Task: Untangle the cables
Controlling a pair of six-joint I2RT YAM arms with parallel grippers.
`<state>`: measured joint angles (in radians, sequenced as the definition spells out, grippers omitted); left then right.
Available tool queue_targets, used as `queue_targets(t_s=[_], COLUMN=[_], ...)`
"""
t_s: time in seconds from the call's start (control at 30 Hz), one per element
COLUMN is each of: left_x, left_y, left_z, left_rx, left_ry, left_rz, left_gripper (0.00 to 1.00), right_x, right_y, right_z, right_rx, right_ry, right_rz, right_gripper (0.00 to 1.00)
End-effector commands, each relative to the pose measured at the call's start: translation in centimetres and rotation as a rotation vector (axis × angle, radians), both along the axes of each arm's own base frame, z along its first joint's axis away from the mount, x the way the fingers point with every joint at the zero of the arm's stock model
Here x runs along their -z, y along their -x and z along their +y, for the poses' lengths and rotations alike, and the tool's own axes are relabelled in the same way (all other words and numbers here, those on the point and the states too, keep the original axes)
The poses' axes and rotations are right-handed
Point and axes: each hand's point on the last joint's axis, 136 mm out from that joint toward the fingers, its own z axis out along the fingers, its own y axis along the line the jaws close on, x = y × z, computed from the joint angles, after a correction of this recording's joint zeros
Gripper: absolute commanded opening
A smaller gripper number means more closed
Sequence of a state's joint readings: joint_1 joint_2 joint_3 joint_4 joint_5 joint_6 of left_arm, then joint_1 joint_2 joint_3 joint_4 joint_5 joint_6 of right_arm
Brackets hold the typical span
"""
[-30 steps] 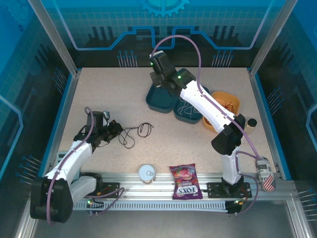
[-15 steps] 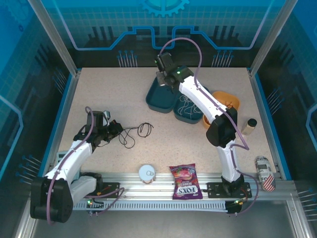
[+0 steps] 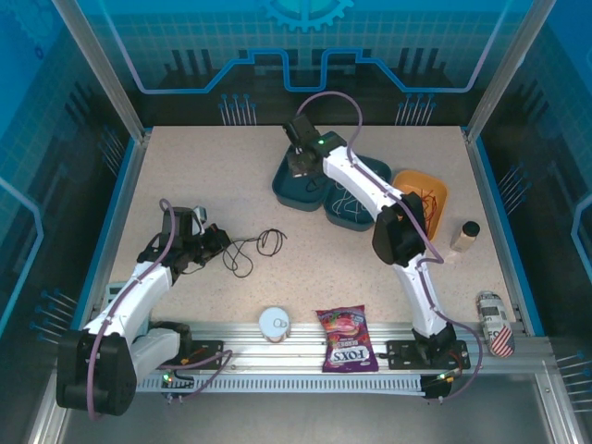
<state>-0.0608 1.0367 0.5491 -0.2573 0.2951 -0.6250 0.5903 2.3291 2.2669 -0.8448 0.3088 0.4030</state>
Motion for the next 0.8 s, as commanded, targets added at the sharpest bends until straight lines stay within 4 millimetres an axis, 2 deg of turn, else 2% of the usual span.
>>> queue_targets(t_s=[0.0,0.23,0.37,0.57,0.7,0.77], left_x=[-1.9,-2.5,-2.7,-3.1,-3.2,-3.2], left_y=[-0.5,-0.3,-0.1,0.0,0.1,0.1], left_z=[-0.4,-0.2,0.1,0.3,0.5,0.5], left_rx=[0.033,0.033,0.027,0.026,0.023,0.022], left_ry=[0.013,0.004,-0.014,-0.037,-0.043,-0.046], left_rz=[-0.043,-0.053,-0.055,-0.064,-0.064,-0.065], left_gripper=[0.0,0.0,0.0,0.0,0.0,0.0], right_x=[2.0,4.7,5.1,2.2,0.4,-1.3], right_y=[-0.1,-0.2,0.1,0.5,1.3,1.9], right_z=[1.1,1.7,1.7,1.2,0.9,0.9], right_rx=[-0.011,-0.021,-0.026,-0.042,-0.054,-0.063], right_ry=[-0.081,-0.119,-0.118,-0.121,-0.129,-0.141], right_rz=[0.081,0.164,0.176,0.134,0.122,0.102], right_gripper=[0.0,0.0,0.19,0.4,0.46,0.47])
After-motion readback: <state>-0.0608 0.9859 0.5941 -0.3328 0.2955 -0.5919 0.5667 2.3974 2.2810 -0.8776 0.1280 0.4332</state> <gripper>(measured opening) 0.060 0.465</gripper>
